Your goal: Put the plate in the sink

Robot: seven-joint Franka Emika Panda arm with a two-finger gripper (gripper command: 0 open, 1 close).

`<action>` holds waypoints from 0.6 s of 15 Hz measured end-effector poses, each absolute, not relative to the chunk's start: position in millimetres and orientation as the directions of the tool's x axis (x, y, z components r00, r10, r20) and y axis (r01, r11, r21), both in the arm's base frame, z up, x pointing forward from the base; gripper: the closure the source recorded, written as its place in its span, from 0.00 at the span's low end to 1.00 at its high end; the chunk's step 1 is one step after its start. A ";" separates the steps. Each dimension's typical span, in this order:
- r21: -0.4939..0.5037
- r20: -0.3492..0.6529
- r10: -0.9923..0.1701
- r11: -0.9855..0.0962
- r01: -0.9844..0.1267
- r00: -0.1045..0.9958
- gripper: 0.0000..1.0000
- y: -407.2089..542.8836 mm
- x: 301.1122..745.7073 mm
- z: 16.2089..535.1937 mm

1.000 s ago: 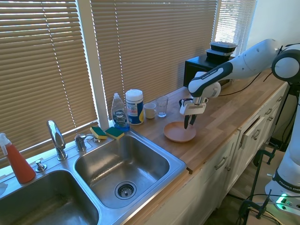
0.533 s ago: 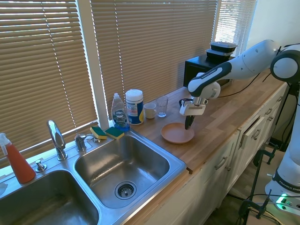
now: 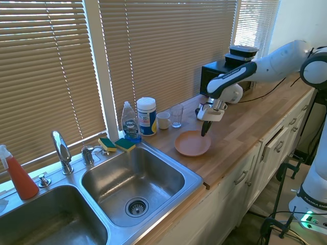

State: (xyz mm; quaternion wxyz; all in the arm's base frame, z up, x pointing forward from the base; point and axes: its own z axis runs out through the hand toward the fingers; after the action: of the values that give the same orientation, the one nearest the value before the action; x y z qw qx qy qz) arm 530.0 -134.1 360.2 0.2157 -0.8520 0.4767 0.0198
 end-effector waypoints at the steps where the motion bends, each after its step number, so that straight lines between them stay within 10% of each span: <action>1: -0.362 -0.227 -0.796 -0.465 -0.808 0.561 1.00 -127.4 528.2 378.8; 9: -0.307 -0.095 -0.741 -0.613 -0.728 0.665 1.00 78.5 558.8 475.2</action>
State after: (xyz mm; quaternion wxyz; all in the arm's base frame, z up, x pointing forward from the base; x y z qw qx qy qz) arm 558.8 78.5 475.2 0.1618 -0.8979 0.4090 -0.0206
